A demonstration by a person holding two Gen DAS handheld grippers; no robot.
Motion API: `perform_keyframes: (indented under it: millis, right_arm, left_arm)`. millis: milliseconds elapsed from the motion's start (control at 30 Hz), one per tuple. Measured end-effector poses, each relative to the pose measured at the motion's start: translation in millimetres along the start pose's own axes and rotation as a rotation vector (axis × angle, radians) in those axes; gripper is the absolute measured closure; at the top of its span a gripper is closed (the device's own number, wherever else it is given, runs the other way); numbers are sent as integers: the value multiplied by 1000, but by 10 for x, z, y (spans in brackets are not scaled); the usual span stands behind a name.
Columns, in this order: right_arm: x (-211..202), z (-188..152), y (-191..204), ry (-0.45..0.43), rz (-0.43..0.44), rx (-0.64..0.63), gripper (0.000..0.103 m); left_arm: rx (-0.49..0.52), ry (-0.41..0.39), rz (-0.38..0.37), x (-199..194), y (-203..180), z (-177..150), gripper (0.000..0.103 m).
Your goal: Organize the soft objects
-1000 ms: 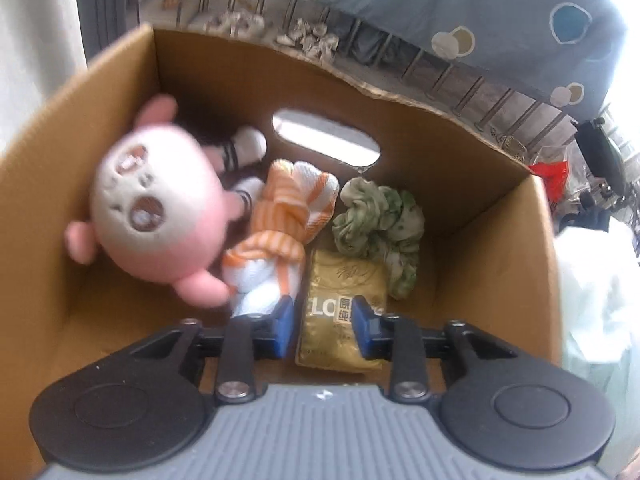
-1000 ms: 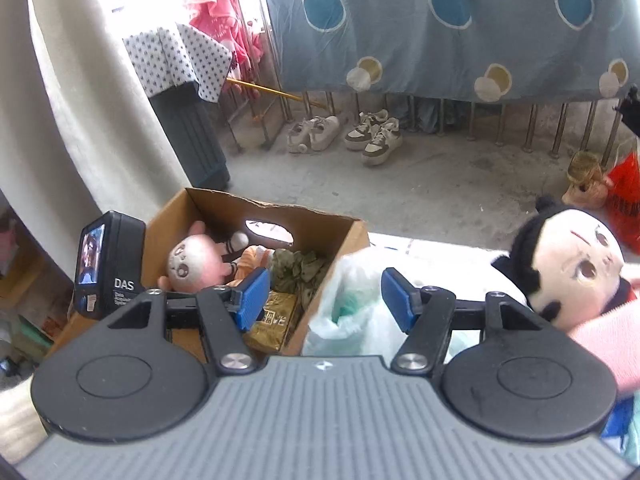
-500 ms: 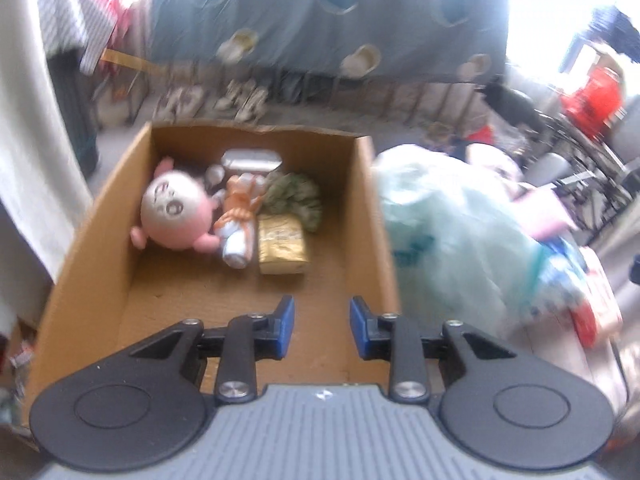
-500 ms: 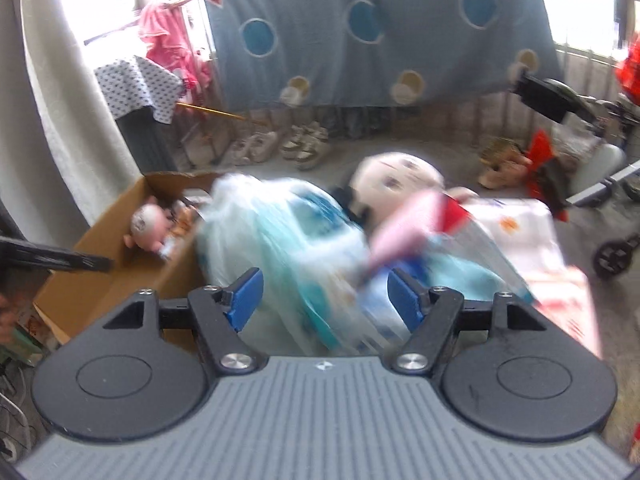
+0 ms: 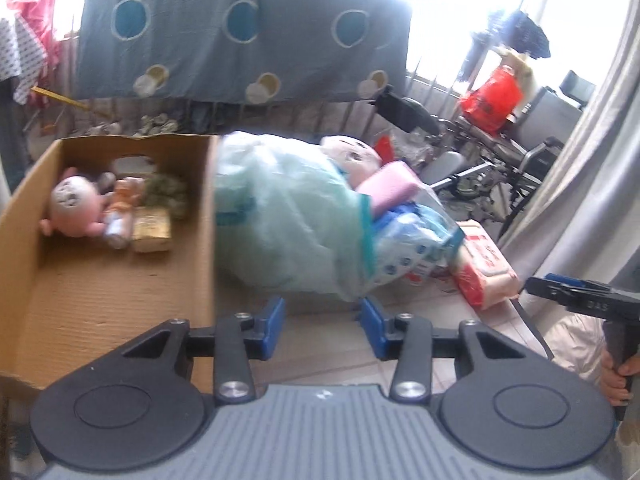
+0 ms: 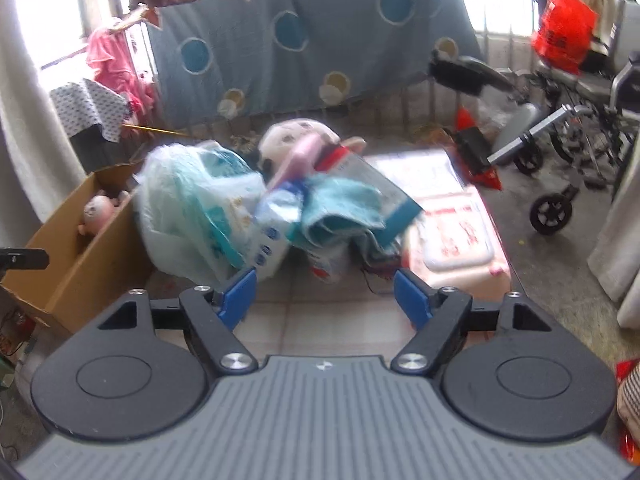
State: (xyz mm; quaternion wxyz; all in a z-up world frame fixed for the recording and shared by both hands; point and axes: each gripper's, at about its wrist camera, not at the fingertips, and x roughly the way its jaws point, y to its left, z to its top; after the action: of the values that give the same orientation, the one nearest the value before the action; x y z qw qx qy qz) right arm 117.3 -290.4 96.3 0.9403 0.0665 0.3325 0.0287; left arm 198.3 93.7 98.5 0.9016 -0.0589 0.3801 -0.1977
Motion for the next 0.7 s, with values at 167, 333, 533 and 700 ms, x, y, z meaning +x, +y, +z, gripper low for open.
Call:
perform_keyframes:
  millis: [167, 333, 533, 700]
  right_arm:
    - [214, -62, -50, 37, 38, 46, 20]
    - [492, -57, 19, 32, 47, 38, 17]
    - [818, -27, -39, 24, 71, 54, 15]
    - [1030, -38, -171, 31, 66, 93, 15]
  left_arm:
    - [-22, -22, -34, 301, -215, -221, 58]
    - [6, -18, -13, 690, -406, -447, 31]
    - [-24, -38, -86, 1199, -584, -432, 33]
    - [44, -127, -67, 1469, -731, -180, 32]
